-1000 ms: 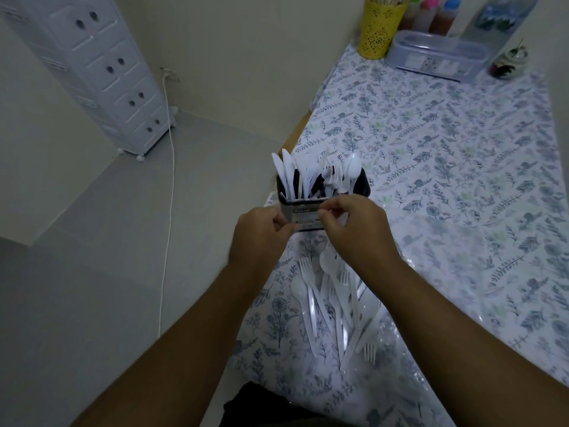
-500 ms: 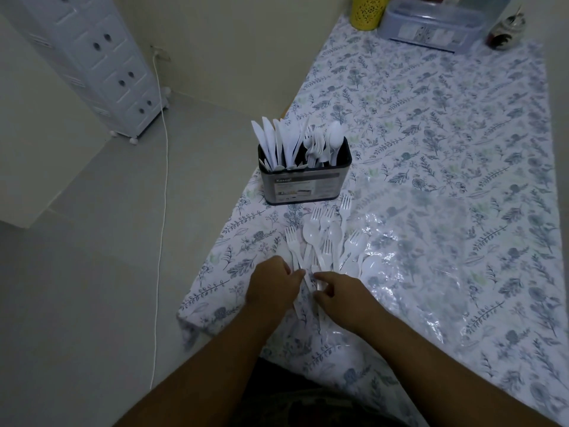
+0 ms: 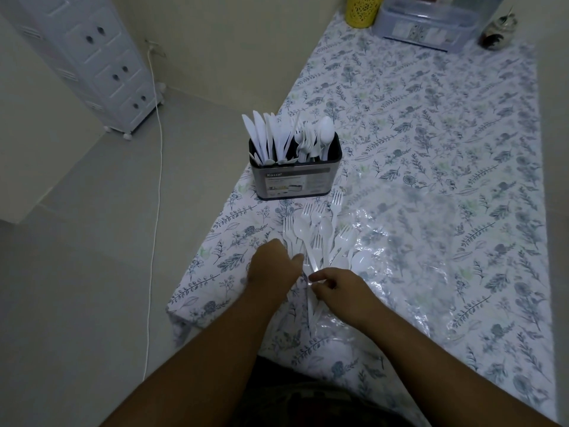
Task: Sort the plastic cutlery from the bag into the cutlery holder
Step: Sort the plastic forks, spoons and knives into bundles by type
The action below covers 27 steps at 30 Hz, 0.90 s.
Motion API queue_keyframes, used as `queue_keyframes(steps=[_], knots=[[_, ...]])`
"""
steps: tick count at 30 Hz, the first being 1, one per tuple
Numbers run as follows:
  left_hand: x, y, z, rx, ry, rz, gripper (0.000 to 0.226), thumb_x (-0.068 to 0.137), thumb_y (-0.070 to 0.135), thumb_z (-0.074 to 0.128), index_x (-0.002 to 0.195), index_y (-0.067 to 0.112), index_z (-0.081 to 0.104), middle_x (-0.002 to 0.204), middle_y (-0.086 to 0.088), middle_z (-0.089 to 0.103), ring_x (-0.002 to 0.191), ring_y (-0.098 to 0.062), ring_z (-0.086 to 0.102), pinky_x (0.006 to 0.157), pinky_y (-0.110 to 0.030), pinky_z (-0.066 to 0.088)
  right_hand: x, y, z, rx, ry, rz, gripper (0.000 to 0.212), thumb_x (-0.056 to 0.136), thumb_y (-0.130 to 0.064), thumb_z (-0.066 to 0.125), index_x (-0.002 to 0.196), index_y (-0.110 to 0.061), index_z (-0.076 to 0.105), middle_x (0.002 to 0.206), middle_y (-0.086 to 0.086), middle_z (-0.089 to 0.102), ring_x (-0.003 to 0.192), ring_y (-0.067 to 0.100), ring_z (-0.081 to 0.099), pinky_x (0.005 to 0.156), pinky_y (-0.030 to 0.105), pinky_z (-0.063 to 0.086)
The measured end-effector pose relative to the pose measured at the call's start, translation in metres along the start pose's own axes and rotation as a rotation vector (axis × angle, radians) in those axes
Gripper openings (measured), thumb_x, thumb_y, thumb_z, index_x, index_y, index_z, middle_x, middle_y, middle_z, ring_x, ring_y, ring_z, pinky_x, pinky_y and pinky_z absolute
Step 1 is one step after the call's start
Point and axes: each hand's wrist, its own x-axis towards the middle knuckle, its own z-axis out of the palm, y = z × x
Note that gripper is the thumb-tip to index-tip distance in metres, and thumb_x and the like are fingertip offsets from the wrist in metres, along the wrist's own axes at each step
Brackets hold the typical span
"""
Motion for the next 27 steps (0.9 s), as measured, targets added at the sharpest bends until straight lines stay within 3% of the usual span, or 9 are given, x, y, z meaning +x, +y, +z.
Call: queue_keyframes(steps=[6,10,13,15,18,20,23,25,27], knots=[[0.003,-0.004,-0.005,-0.087,-0.025,-0.047,0.024,0.088,0.024,0.068,0.074,0.005,0.072,0.069,-0.007,0.071,0.061,-0.016,0.063,0.053,-0.02,0.043,-0.001,-0.001,0.0,0.124,0.008,0.036,0.023,0.099,-0.027,0.061,0.119,-0.026,0.073,0.094,-0.001,0.075,0.078,0.009,0.065,0.063,0.016,0.043],[-0.007,-0.009,-0.013,-0.355,-0.067,-0.171,0.018,0.086,0.026,0.073,0.08,0.008,0.072,0.073,-0.004,0.071,0.068,-0.018,0.066,0.062,-0.027,0.054,-0.001,-0.003,-0.002,0.272,0.053,0.063,0.02,0.099,-0.025,0.061,0.115,-0.027,0.072,0.093,0.001,0.074,0.075,0.006,0.063,0.061,0.012,0.043],[-0.024,-0.002,-0.028,-0.554,-0.216,-0.145,0.017,0.087,0.028,0.075,0.087,0.012,0.072,0.072,-0.004,0.071,0.053,-0.009,0.062,0.05,-0.024,0.05,-0.002,-0.008,-0.002,0.389,0.106,0.04,0.026,0.097,-0.034,0.064,0.122,-0.026,0.068,0.099,0.001,0.072,0.092,0.016,0.068,0.077,0.027,0.054],[-0.037,0.004,-0.035,-0.597,-0.365,-0.082,0.02,0.087,0.032,0.076,0.089,0.013,0.073,0.065,0.0,0.067,0.045,-0.004,0.055,0.044,-0.019,0.046,-0.003,-0.012,-0.002,0.474,0.084,0.048,0.022,0.097,-0.039,0.064,0.115,-0.027,0.066,0.101,0.001,0.07,0.092,0.018,0.069,0.083,0.036,0.061],[-0.041,0.008,-0.031,-0.542,-0.426,0.053,0.016,0.086,0.028,0.077,0.088,0.013,0.073,0.058,0.003,0.059,0.044,-0.001,0.05,0.046,-0.018,0.043,-0.004,-0.011,-0.001,0.58,0.018,0.094,0.031,0.097,-0.035,0.064,0.086,-0.007,0.06,0.101,0.029,0.068,0.086,0.026,0.067,0.087,0.054,0.061],[-0.034,0.008,-0.029,-0.437,-0.463,0.15,0.02,0.079,0.029,0.084,0.087,0.013,0.074,0.059,0.005,0.059,0.046,0.001,0.049,0.05,-0.016,0.042,-0.004,-0.006,0.001,0.687,0.065,0.141,0.026,0.096,-0.029,0.064,0.083,-0.008,0.057,0.106,0.038,0.064,0.08,0.032,0.065,0.085,0.062,0.059],[-0.016,0.01,-0.029,-0.309,-0.458,0.162,0.026,0.075,0.038,0.085,0.086,0.019,0.072,0.071,0.004,0.067,0.056,-0.004,0.058,0.053,-0.018,0.048,-0.006,-0.001,-0.005,0.84,0.14,0.231,0.017,0.102,-0.018,0.056,0.094,-0.004,0.058,0.094,0.027,0.07,0.072,0.029,0.069,0.069,0.046,0.064],[-0.002,0.012,-0.027,-0.255,-0.331,0.09,0.015,0.085,0.029,0.075,0.091,0.016,0.07,0.085,0.001,0.071,0.064,-0.007,0.063,0.059,-0.022,0.054,-0.008,0.002,-0.009,0.835,0.147,0.256,0.018,0.105,-0.015,0.051,0.098,0.0,0.058,0.09,0.02,0.07,0.063,0.023,0.06,0.054,0.034,0.053],[0.006,0.017,-0.022,-0.207,-0.242,0.05,0.016,0.09,0.02,0.064,0.103,0.013,0.069,0.103,-0.002,0.07,0.076,-0.006,0.061,0.064,-0.019,0.049,-0.011,0.005,-0.01,0.794,0.149,0.259,0.02,0.107,-0.014,0.047,0.102,0.001,0.058,0.086,0.016,0.069,0.057,0.02,0.052,0.049,0.031,0.044]])
